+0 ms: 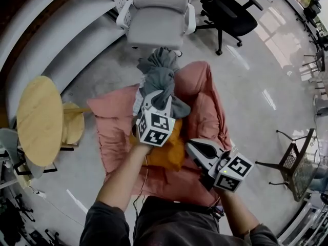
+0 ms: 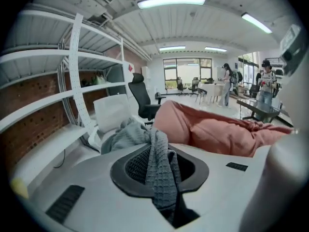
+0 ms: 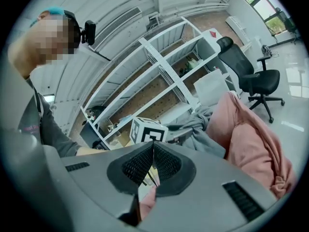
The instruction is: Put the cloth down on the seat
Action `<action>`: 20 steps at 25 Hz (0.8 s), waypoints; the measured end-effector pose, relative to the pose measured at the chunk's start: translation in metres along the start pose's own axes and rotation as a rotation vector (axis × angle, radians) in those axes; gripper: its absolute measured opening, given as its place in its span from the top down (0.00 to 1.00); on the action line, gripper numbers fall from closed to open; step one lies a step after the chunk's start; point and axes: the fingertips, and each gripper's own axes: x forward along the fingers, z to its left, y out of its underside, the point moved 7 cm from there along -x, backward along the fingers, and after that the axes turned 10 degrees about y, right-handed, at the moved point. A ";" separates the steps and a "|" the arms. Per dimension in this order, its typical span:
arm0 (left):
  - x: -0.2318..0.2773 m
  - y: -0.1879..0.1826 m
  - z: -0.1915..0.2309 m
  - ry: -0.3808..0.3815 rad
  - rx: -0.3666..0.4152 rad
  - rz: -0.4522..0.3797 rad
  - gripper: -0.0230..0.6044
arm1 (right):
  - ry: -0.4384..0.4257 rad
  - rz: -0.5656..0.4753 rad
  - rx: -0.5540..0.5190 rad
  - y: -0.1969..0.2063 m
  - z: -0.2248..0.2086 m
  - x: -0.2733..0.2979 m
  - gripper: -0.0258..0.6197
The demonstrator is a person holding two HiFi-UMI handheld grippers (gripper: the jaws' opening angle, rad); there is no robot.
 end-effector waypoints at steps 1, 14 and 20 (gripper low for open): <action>0.009 0.017 -0.003 0.034 -0.027 0.052 0.84 | -0.009 0.004 -0.008 0.000 0.002 -0.001 0.94; 0.005 0.058 -0.006 0.141 -0.172 0.093 0.47 | -0.012 0.030 -0.025 0.012 0.006 -0.007 0.94; -0.044 0.047 -0.012 0.085 -0.171 -0.011 0.47 | -0.014 0.027 -0.058 -0.002 0.020 -0.001 0.94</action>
